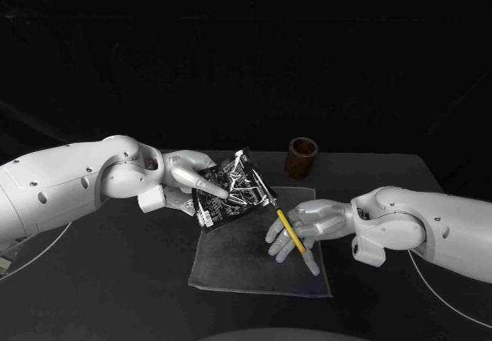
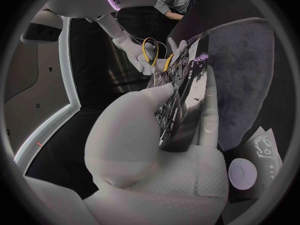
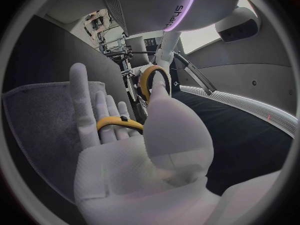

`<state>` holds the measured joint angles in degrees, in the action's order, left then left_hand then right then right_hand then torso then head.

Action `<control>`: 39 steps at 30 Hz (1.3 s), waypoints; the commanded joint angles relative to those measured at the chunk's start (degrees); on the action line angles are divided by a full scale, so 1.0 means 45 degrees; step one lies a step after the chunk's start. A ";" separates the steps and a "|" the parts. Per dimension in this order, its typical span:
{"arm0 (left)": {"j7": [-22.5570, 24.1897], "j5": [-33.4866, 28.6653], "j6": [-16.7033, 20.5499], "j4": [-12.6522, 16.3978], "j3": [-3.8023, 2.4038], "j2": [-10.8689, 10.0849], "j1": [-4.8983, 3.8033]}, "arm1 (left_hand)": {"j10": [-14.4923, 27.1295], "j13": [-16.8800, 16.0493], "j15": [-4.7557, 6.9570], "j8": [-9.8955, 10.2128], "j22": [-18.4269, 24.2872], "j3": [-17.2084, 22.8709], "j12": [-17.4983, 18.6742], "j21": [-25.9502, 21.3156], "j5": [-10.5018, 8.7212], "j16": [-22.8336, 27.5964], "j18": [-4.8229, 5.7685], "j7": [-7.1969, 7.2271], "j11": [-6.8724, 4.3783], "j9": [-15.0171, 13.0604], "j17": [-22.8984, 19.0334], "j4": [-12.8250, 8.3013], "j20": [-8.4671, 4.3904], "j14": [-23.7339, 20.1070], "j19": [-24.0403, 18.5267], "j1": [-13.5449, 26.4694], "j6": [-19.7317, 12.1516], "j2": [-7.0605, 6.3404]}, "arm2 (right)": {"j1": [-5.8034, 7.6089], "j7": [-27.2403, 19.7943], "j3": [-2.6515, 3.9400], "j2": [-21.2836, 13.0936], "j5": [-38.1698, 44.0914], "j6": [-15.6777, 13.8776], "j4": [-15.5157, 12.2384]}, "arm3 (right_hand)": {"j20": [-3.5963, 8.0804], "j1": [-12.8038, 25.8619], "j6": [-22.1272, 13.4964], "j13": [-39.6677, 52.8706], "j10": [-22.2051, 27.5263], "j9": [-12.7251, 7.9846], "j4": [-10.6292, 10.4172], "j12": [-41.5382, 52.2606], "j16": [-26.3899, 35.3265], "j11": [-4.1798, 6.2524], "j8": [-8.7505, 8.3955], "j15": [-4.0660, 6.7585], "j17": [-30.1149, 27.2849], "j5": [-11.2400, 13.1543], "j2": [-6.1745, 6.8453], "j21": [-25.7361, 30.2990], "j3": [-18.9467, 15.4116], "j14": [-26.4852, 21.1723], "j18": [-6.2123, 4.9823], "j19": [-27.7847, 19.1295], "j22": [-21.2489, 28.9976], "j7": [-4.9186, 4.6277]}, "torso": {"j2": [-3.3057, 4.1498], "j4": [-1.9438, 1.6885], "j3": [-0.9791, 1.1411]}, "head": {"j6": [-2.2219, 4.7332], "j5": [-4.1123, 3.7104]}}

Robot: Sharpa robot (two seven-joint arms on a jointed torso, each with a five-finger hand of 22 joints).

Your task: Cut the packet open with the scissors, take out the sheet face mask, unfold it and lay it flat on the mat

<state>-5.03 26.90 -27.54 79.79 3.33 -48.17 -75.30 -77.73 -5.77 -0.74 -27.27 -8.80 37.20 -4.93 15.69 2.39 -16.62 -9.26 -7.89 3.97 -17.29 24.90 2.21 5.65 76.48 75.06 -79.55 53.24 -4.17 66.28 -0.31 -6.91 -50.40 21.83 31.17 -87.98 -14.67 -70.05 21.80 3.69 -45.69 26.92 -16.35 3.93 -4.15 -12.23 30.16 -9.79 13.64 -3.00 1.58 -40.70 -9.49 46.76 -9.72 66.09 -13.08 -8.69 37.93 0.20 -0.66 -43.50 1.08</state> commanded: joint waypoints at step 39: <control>-0.0001 0.0376 -0.0499 0.0063 0.0014 0.0062 -0.0003 | -0.0124 -0.0001 0.0090 -0.0052 -0.0038 -0.0032 -0.0045 0.0108 0.0082 -0.0091 -0.0205 -0.0007 -0.0038 -0.1770 0.0070 -0.0073 -0.0119 -0.0050 -0.0007 -0.0010 0.0081 0.0083 | 0.0341 -0.0194 0.0009 0.0444 -0.0117 0.0085 0.0457 | 0.0173 -0.0314 0.0997 0.0079 -0.1211 -0.0408 0.0033 0.0341 -0.0444 -0.0004 0.0314 0.0196 0.0004 0.0059 -0.0559 -0.0144 -0.0405 0.0782 -0.0202 -0.0007 0.0075 -0.1537 | 0.0001 0.0003 -0.0008 | -0.0033 0.0015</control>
<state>-5.17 28.02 -27.97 79.86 3.35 -48.05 -75.33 -77.74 -5.74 -0.55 -27.25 -8.87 37.20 -4.81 15.91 2.51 -16.85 -9.55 -8.01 3.96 -17.31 25.13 2.21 5.69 76.25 75.02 -79.56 53.16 -4.17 67.68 -0.29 -6.98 -48.39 21.84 31.34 -85.93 -14.29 -71.51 26.07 3.98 -49.45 25.13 -16.13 5.30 -6.02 -11.19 31.26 -8.96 13.54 -3.00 -0.46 -40.99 -11.19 50.09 -9.53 66.11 -12.76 -8.90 37.92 0.20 -0.66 -43.56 1.09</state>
